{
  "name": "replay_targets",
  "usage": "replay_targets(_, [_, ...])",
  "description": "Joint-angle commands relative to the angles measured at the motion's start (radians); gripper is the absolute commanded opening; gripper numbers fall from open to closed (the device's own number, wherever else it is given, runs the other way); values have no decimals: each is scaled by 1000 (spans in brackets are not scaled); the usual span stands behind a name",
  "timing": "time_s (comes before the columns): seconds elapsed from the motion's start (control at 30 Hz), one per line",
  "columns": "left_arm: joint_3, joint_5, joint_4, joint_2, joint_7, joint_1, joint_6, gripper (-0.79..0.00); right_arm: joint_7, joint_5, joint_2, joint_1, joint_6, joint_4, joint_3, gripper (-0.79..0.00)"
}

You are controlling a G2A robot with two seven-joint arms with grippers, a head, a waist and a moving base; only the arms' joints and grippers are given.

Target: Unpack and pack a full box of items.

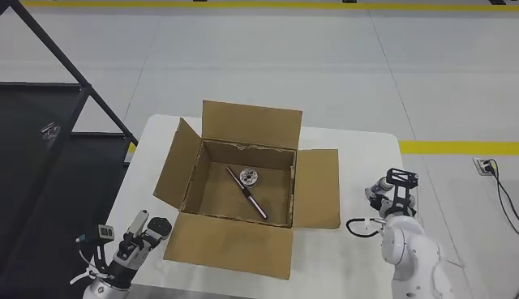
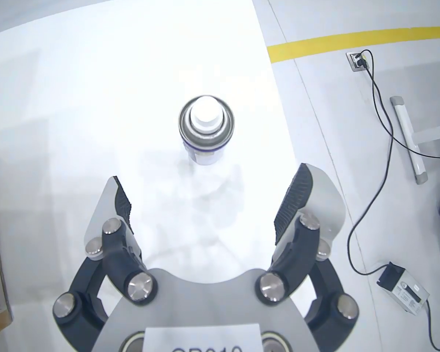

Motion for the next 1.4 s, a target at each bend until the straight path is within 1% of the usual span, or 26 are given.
replay_targets(0.0, [0,0,0,0,0,0,0,0,-31,13,2,36,1,56,5,0])
replay_targets(0.17, [0,0,0,0,0,0,0,0,-69,38,5,112,6,161,9,0])
replay_targets(0.2, [0,0,0,0,0,0,0,0,-73,45,6,124,4,179,12,-166])
replay_targets(0.23, [0,0,0,0,0,0,0,0,-75,49,7,136,2,197,15,-406])
replay_targets(0.27, [0,0,0,0,0,0,0,0,-75,50,8,148,5,216,18,-456])
replay_targets(0.3, [0,0,0,0,0,0,0,0,-76,55,9,160,4,232,19,-548])
replay_targets(0.33, [0,0,0,0,0,0,0,0,-79,58,10,169,3,247,20,-717])
replay_targets(0.37, [0,0,0,0,0,0,0,0,-82,65,11,176,2,257,20,-785])
replay_targets(0.53, [0,0,0,0,0,0,0,0,-91,84,15,189,2,283,28,-785])
replay_targets(0.6, [0,0,0,0,0,0,0,0,-98,94,17,183,7,270,33,-785])
replay_targets(0.67, [0,0,0,0,0,0,0,0,-119,128,17,168,9,227,39,-785])
replay_targets(0.77, [0,0,0,0,0,0,0,0,-148,154,15,113,20,93,32,-785])
replay_targets(0.87, [0,0,0,0,0,0,0,0,-178,179,9,32,21,-127,-9,-785])
replay_targets(0.93, [0,0,0,0,0,0,0,0,-181,163,7,-17,10,-271,-54,-785])
replay_targets(1.0, [0,0,0,0,0,0,0,0,-180,165,6,-48,-48,-385,-115,-785])
replay_targets(1.07, [0,0,0,0,0,0,0,0,-154,116,6,-48,-95,-446,-184,-785])
replay_targets(1.13, [0,0,0,0,0,0,0,0,-118,79,5,-16,-140,-459,-261,-785])
replay_targets(1.2, [0,0,0,0,0,0,0,0,-84,48,2,38,-184,-433,-343,-785])
replay_targets(1.3, [0,0,0,0,0,0,0,0,-16,50,-7,140,-256,-335,-462,-785])
replay_targets(1.37, [0,0,0,0,0,0,0,0,30,52,-15,210,-287,-249,-525,-785])
